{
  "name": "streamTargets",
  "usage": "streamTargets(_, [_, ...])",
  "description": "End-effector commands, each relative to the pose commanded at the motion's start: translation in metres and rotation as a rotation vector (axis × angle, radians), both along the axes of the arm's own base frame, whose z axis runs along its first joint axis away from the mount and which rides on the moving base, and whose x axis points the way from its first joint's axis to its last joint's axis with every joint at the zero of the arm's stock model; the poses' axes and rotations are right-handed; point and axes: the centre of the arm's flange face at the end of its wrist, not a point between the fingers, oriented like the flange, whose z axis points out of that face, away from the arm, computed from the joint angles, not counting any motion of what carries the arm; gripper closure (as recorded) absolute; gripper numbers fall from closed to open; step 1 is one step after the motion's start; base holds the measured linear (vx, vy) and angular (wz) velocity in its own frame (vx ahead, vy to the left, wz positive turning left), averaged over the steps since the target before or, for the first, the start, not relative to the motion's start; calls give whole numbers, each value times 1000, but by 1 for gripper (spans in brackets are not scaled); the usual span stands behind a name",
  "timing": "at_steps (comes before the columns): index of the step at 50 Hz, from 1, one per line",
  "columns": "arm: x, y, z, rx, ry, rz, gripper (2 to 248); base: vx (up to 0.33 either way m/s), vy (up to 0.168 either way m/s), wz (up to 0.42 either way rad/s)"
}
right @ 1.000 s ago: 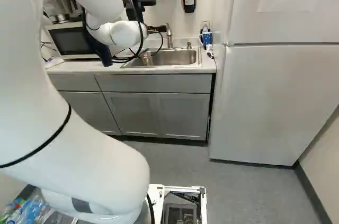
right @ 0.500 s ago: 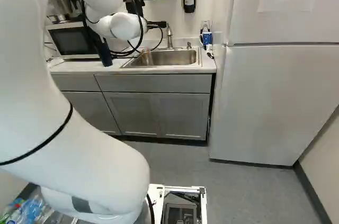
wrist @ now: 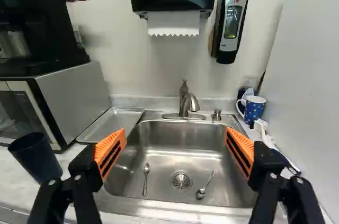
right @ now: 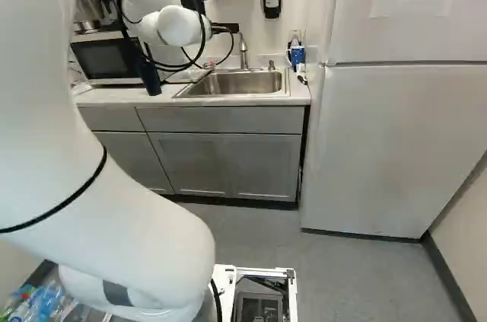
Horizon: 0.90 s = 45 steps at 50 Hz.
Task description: Rinse the cup and place it in the tray
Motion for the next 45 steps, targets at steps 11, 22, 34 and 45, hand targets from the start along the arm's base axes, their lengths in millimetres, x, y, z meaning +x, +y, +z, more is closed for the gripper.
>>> streamTargets(11, [4, 0, 12, 1, -22, 0, 3, 0, 0, 0])
streamTargets(22, [4, 0, 13, 1, -24, 0, 3, 0, 0, 0])
streamTargets(34, [4, 0, 13, 1, -24, 0, 3, 0, 0, 0])
streamTargets(45, [4, 0, 13, 1, -24, 0, 3, 0, 0, 0])
